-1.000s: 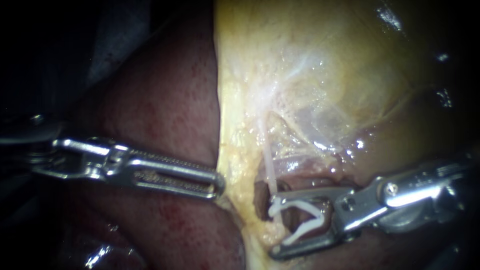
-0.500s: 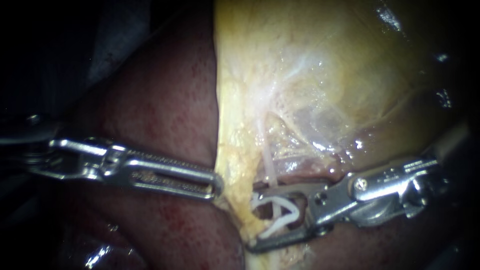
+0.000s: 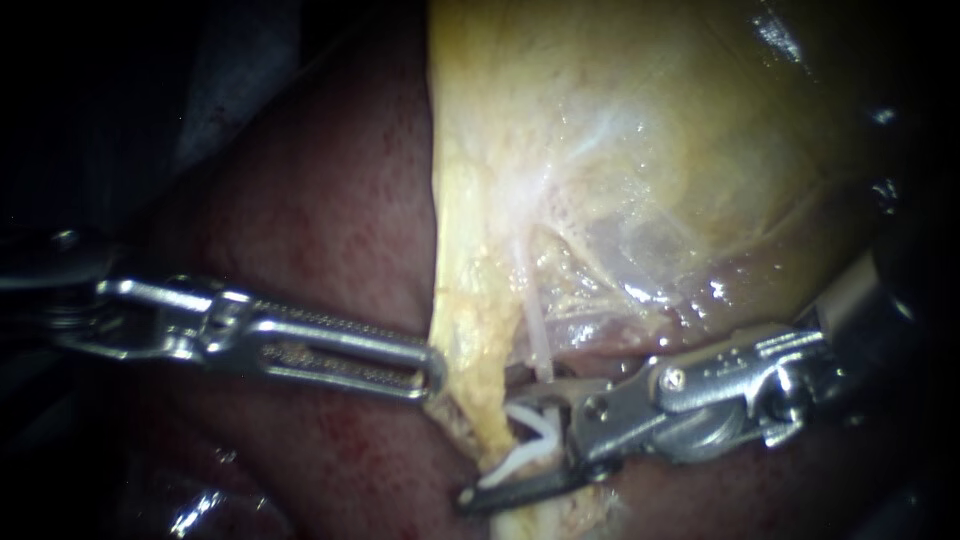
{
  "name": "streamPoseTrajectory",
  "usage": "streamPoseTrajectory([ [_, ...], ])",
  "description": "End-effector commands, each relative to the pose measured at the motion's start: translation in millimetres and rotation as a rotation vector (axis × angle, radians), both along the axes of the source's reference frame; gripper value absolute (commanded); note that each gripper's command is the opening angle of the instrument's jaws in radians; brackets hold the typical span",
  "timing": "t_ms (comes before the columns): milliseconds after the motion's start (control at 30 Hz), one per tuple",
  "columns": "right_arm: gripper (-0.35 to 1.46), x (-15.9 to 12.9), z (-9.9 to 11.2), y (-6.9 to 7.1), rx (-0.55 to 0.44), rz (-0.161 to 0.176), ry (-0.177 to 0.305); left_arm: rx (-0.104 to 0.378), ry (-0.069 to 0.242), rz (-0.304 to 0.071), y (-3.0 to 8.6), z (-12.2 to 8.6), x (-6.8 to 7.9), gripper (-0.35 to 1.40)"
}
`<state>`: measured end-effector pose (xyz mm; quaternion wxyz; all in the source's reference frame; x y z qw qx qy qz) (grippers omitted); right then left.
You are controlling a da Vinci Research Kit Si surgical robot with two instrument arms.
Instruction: Clipping first clip left tube
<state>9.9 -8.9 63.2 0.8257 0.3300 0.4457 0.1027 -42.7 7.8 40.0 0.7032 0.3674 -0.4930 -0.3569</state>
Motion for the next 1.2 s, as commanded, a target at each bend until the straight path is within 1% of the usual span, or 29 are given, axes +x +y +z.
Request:
streamPoseTrajectory([
  [33, 0.54, 0.1, 0.0, 0.0, -0.001, 0.001, 0.0, 0.0, 0.001, 0.0, 0.0, 0.0, 0.0, -0.35],
  [200, 0.43, 0.1, 0.1, 0.1, 0.013, 0.007, -0.008, 0.0, 0.001, 0.0, 0.0, 0.0, 0.0, -0.35],
  [333, 0.31, 0.1, 0.1, 0.1, 0.032, 0.017, -0.018, 0.0, 0.001, 0.0, 0.0, 0.0, -0.1, -0.35],
  [433, 0.12, -0.1, 0.2, 0.2, 0.056, 0.028, -0.031, 0.0, 0.001, -0.001, 0.0, 0.0, -0.1, -0.35],
  [567, -0.03, -0.4, 0.4, 0.4, 0.066, 0.031, -0.036, 0.0, 0.001, -0.001, 0.0, 0.0, -0.1, -0.35],
  [800, -0.11, -1.0, 1.0, 0.9, 0.075, 0.034, -0.04, 0.0, 0.001, -0.001, 0.0, 0.0, -0.1, -0.35],
  [1200, -0.15, -1.0, 1.0, 0.8, 0.08, 0.035, -0.042, 0.0, 0.001, -0.001, 0.1, 0.0, -0.1, -0.35],
])
